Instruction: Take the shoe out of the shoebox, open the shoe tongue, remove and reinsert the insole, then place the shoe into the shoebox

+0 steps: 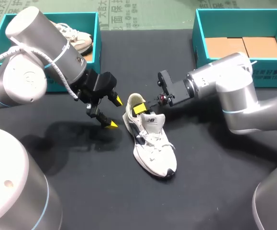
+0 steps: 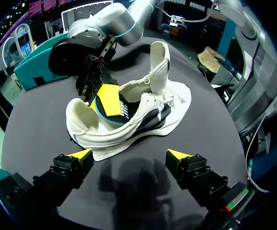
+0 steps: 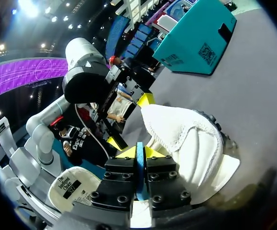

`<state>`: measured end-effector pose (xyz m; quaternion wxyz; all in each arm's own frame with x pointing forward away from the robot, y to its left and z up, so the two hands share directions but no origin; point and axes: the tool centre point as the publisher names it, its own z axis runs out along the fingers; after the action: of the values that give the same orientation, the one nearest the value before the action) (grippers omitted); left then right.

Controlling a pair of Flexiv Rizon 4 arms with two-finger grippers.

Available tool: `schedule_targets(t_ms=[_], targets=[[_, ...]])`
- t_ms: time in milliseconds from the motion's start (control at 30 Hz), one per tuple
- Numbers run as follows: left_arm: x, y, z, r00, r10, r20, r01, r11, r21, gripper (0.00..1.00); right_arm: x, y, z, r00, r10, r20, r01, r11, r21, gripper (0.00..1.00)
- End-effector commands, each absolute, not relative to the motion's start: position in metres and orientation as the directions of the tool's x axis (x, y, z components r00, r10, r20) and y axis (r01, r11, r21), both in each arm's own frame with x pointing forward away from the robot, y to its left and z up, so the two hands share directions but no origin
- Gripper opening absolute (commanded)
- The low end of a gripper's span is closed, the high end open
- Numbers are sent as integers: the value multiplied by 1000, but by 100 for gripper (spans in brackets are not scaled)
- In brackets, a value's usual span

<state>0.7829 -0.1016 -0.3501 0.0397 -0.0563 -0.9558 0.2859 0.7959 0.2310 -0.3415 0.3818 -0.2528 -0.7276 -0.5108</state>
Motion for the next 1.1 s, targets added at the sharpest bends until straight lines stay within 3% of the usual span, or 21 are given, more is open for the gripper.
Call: schedule_targets(t_ms=[33, 167, 1100], targets=[[782, -102, -350, -991, 130, 44, 85, 831, -550, 100, 794, 233, -333, -602, -6, 798, 744, 360, 563, 37], [782, -102, -350, -991, 130, 44, 85, 831, -550, 100, 798, 237, -322, -623, 4, 782, 724, 381, 575, 48], [782, -102, -350, -991, 130, 44, 85, 831, -550, 100, 815, 195, -270, -646, 189, 739, 732, 429, 530, 46]])
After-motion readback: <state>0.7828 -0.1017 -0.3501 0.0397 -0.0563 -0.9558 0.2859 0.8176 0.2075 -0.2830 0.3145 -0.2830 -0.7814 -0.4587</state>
